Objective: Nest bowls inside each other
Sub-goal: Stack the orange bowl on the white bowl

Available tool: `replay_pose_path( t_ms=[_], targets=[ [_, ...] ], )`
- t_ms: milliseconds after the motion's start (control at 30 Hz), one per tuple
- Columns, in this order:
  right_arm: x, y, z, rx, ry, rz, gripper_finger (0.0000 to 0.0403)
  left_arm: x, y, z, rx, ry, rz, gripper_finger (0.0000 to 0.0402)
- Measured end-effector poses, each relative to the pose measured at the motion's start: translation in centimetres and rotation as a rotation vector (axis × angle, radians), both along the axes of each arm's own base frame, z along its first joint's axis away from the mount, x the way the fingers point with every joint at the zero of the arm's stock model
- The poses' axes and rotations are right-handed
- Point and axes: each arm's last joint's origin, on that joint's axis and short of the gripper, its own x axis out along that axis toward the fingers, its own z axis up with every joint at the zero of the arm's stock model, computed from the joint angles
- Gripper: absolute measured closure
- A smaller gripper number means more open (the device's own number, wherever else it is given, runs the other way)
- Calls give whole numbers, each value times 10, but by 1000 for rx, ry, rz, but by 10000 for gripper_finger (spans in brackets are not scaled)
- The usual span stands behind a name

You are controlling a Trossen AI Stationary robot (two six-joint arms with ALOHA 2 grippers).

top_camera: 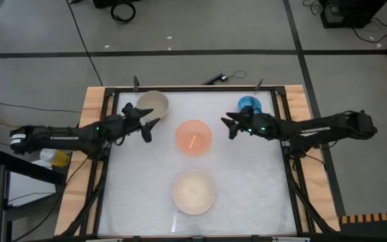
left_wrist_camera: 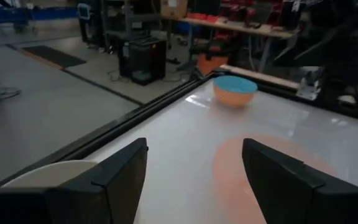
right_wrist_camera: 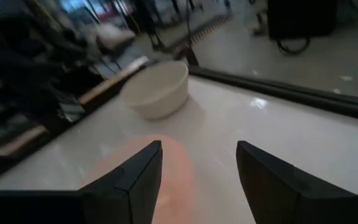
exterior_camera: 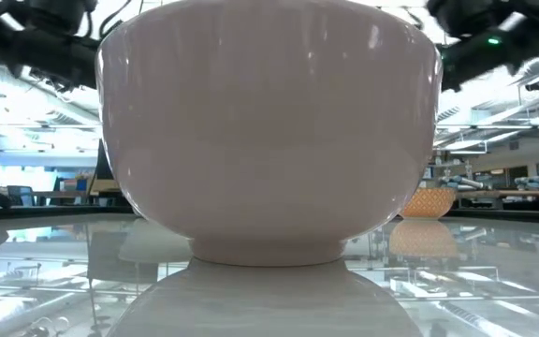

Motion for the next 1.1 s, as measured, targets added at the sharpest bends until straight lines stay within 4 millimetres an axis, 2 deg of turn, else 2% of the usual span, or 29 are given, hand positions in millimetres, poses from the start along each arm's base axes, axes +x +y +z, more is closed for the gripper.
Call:
replay_pose_path(
  t_ms=[200,333,500,733,900,1100],
  targets=[
    [41,-13,16,19,208,-30,190,13,16,14,-27,41,27,136],
    [63,-22,14,26,299,-48,190,18,29,16,-70,102,41,136],
    [85,-32,5,51,337,-64,190,17,44,11,-108,181,106,136],
    [120,-42,-12,79,379,-71,190,14,50,10,-128,183,86,136],
    [147,-48,-11,60,377,-37,190,14,50,10,-107,205,82,136],
    [167,-51,-7,59,362,-3,190,18,51,3,-78,277,58,136]
  ],
)
